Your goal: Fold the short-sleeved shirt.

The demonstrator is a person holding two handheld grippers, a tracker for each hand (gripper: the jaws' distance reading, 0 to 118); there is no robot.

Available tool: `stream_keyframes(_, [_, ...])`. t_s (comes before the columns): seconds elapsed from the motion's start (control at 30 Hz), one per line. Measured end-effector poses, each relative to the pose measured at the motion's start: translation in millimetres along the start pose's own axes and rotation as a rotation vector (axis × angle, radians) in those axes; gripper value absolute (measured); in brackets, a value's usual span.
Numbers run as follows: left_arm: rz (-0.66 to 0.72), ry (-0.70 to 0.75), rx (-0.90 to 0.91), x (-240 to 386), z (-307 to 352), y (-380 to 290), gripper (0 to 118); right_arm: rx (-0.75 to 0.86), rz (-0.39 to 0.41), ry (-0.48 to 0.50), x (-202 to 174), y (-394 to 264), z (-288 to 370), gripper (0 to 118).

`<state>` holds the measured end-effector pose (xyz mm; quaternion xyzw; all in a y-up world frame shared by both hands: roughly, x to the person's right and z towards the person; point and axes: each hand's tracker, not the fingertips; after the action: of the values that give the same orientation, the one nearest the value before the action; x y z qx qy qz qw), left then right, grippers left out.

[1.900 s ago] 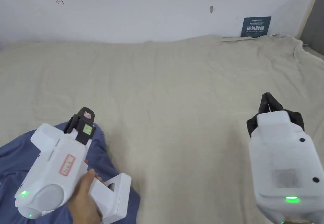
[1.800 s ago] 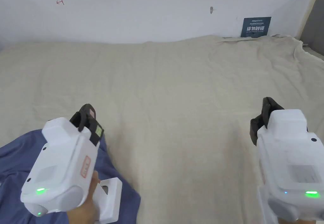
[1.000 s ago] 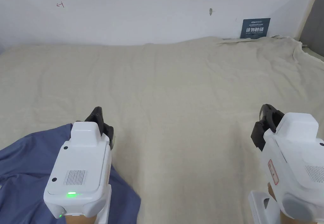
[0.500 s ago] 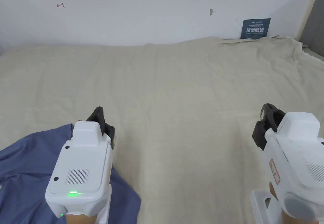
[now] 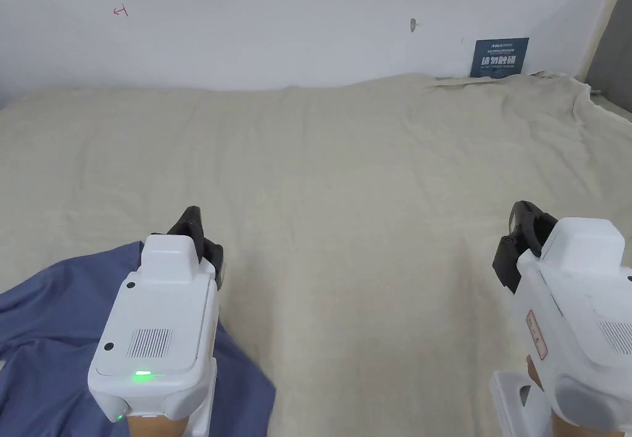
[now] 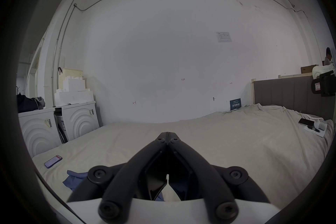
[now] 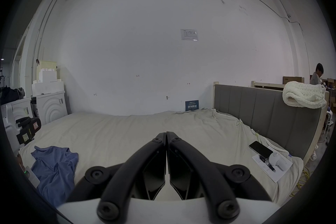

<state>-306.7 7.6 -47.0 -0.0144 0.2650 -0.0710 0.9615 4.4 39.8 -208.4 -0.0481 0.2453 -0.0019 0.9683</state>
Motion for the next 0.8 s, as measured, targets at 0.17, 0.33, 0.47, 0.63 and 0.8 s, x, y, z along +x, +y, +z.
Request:
stream_keyframes(0.17, [0.001,0.007,0.002,-2,1,1,0,0.006,0.015,0.005,-11,6,5,0])
stream_keyframes(0.33, [0.01,0.031,0.002,-12,3,2,0,0.015,0.037,0.027,-22,10,4,0])
stream_keyframes(0.47, [0.006,0.073,0.004,-29,12,3,0,0.028,0.055,0.074,-39,14,-1,0])
stream_keyframes(0.63, [-0.001,0.155,0.0,-61,27,2,0,0.039,0.061,0.152,-67,18,-9,0])
stream_keyframes(0.8, [-0.018,0.253,-0.008,-98,54,4,0,0.051,0.062,0.246,-109,22,-9,0])
